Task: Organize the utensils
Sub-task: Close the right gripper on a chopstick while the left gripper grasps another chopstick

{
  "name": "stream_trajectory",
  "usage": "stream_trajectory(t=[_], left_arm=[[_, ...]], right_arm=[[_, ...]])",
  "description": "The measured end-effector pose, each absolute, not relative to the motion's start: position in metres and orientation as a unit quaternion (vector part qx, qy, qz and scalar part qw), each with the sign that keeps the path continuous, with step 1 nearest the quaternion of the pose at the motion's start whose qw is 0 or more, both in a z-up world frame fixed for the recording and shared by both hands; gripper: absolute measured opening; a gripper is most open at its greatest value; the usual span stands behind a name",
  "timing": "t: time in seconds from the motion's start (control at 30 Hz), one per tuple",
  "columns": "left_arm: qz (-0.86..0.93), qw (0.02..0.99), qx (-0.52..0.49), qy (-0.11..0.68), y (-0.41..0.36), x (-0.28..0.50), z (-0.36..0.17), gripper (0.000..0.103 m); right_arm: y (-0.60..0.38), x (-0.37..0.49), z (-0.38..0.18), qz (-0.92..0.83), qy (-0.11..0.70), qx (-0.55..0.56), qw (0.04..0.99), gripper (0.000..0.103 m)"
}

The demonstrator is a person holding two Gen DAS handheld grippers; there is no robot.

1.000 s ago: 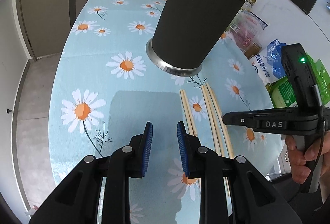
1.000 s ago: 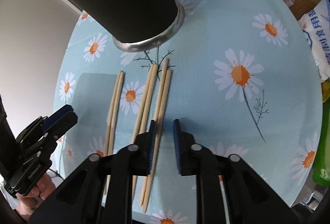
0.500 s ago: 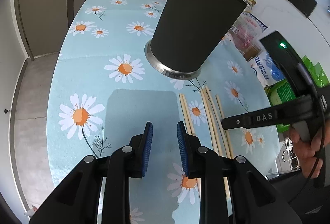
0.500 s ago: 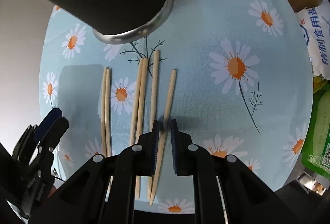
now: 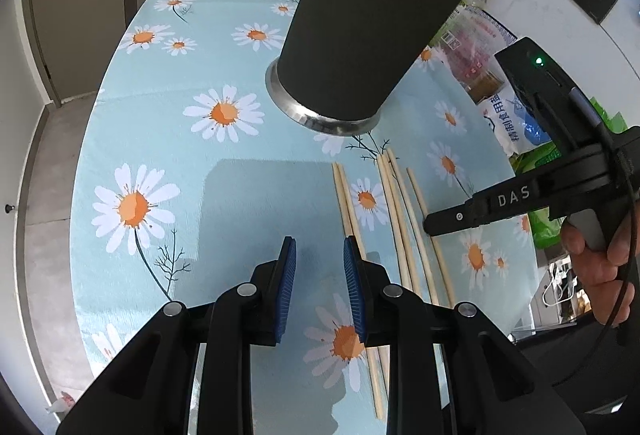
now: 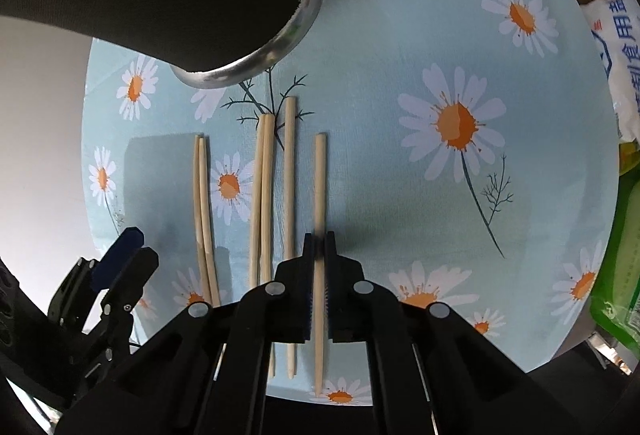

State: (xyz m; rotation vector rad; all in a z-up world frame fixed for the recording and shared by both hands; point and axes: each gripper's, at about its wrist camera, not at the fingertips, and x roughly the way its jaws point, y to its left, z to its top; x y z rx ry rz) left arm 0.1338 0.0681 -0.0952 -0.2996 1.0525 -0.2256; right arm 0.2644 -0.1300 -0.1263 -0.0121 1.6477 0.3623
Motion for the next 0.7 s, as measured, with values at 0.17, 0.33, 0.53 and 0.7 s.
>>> stream_trajectory(t=[0.17, 0.33, 0.53, 0.7], left_arm=[[-0.109, 0.835, -0.125, 0.525, 0.059, 0.136, -0.098, 0.024], [-0.114, 0.819, -0.124, 0.549, 0.047, 0.142, -0.101, 0.024], [-0.09, 0.808, -0.106, 0.573, 0.04, 0.149, -0.103, 0.024], [-0.086, 0.802, -0.092, 0.585, 0.031, 0.154, -0.102, 0.024]], right_arm=[[-0.149, 0.267, -0.115, 0.183, 0.716, 0.027, 0.673, 0.005], [-0.167, 0.264, -0.098, 0.209, 0.708, 0.05, 0.672, 0.005], [-0.186, 0.261, -0.081, 0.229, 0.695, 0.056, 0.679, 0.005], [-0.194, 0.254, -0.078, 0.239, 0.693, 0.063, 0.678, 0.005]])
